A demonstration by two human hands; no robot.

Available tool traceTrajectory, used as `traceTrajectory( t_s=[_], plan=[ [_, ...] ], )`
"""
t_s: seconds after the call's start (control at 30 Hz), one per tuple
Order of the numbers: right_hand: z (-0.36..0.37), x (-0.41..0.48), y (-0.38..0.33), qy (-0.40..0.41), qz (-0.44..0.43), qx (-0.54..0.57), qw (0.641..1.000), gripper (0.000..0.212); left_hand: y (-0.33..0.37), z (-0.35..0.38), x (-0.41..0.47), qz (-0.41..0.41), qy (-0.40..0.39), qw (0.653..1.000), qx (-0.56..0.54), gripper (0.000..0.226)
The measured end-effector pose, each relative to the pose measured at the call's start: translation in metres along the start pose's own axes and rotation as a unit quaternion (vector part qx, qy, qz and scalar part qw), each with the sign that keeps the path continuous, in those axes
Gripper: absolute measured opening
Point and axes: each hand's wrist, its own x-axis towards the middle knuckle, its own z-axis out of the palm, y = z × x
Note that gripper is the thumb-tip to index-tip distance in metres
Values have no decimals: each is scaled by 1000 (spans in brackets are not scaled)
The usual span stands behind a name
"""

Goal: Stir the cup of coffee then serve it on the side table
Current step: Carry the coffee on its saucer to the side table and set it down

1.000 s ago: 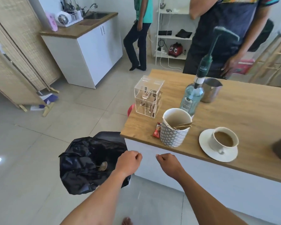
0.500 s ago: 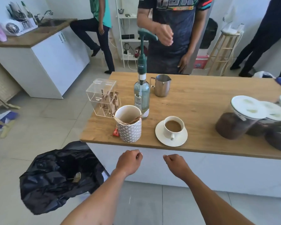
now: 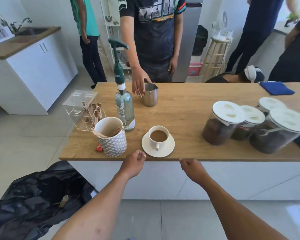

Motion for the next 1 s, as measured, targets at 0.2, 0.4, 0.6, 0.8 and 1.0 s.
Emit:
traceTrajectory(
  t_s=[0.2, 0.4, 0.6, 0.8, 1.0],
  plan=[
    [-16, 17, -7, -10, 32, 73, 997, 37, 10, -7, 25, -45, 16, 998, -51, 41],
    [-24, 39, -10, -6, 31, 150, 988, 34, 23, -15, 46, -84, 30, 994, -64, 60],
    [-26, 66, -18, -12, 43, 184, 982, 29, 36, -21, 64, -103, 27, 989, -107, 78],
    [-18, 94, -29, -28, 56, 203, 977, 27, 22, -18, 98, -106, 7, 982, -155, 86],
    [-9, 117, -41, -58, 54, 247, 966, 36, 54, -31, 91, -110, -18, 977, -180, 43]
  ],
)
